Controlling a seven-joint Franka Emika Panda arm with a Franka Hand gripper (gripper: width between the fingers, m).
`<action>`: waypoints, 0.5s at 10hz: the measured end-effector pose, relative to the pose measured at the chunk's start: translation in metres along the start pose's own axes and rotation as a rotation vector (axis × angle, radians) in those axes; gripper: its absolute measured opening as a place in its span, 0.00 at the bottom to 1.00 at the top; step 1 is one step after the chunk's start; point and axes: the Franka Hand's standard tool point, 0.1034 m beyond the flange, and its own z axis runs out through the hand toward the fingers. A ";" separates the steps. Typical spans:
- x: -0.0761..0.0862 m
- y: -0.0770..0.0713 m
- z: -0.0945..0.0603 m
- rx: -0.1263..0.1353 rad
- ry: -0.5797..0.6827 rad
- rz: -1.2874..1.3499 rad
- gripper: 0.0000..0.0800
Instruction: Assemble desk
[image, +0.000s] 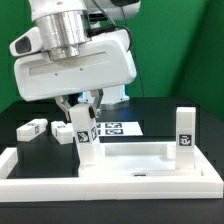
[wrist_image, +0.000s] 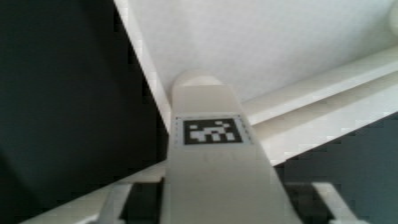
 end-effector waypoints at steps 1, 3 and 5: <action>-0.001 -0.003 0.001 0.004 0.000 0.137 0.36; -0.005 -0.012 0.004 0.013 -0.009 0.447 0.36; -0.007 -0.021 0.008 0.070 -0.024 0.796 0.36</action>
Offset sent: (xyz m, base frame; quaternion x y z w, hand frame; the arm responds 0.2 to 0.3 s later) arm 0.0086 0.0321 -0.0064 0.0438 -0.0128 0.3839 0.9223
